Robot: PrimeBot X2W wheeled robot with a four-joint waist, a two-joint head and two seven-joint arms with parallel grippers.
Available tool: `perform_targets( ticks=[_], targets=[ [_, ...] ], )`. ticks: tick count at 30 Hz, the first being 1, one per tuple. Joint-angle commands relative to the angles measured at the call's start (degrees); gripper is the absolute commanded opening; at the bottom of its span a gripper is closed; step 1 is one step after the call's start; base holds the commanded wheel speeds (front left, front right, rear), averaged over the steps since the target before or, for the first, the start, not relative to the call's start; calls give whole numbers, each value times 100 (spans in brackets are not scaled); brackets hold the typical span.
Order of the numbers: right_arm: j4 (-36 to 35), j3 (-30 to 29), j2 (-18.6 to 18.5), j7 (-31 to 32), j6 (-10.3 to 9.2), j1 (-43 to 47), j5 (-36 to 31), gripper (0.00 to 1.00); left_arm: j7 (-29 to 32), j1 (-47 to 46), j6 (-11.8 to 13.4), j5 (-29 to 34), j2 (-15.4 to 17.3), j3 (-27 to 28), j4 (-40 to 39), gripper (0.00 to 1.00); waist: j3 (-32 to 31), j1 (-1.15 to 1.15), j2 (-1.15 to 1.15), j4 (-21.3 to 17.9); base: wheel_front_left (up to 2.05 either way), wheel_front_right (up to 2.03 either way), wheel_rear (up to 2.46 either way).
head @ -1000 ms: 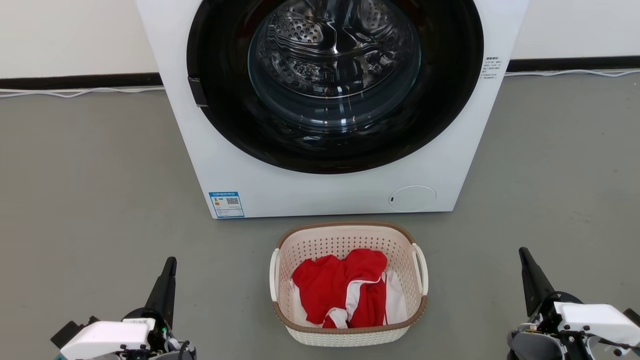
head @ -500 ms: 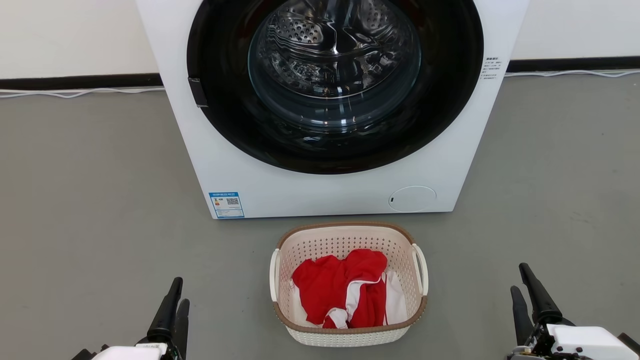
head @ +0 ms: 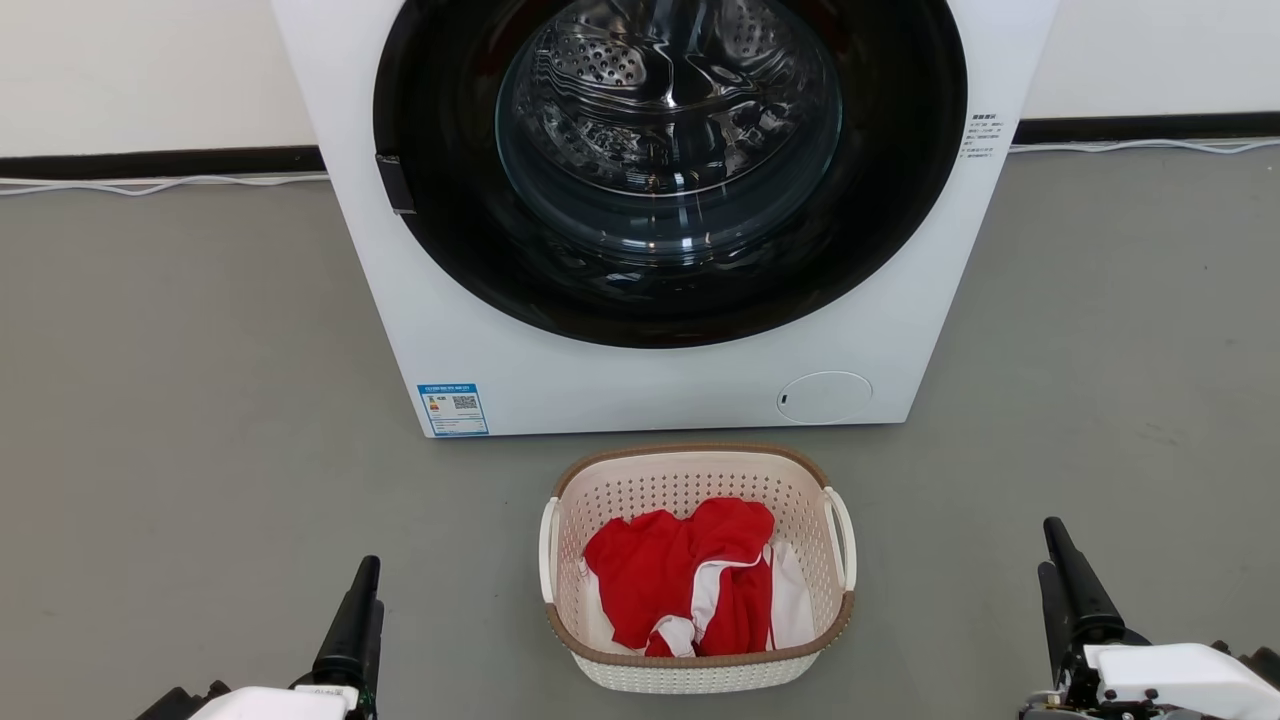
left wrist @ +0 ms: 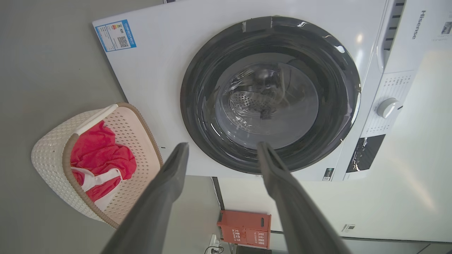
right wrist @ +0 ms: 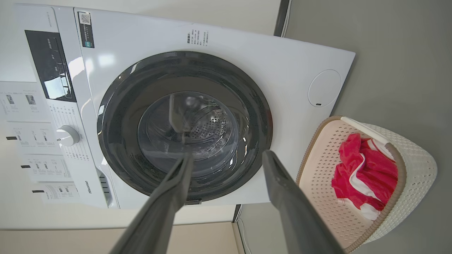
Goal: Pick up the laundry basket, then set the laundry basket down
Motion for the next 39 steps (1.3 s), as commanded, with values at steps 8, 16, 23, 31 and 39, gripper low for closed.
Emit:
perform_targets(
  ticks=[8, 16, 23, 31, 39],
  targets=[
    [-278, 86, -115, -190, 15, -141, -858, 100, -173, -258, 120, 668, 46, -32, -197, 100, -7, -1, 0, -2, 0, 0, 0],
    [-336, 145, -174, -324, 18, -158, -1631, 100, -308, -290, 214, 1260, 52, -127, -182, 100, -8, -2, 0, -7, 0, 0, 0],
    [-358, 196, -237, -442, 21, -168, -2318, 100, -425, -306, 271, 1795, 57, -186, -168, 100, -12, -2, 0, -15, 0, 0, 0],
    [-396, 241, -288, -560, 23, -168, -2921, 100, -543, -306, 313, 2366, 63, -240, -175, 100, -11, -2, 0, -19, 0, 0, 0],
    [-436, 275, -331, -694, 26, -163, -3566, 100, -677, -302, 373, 2984, 69, -309, -183, 100, -10, -2, 0, -19, 0, 0, 0]
  ],
)
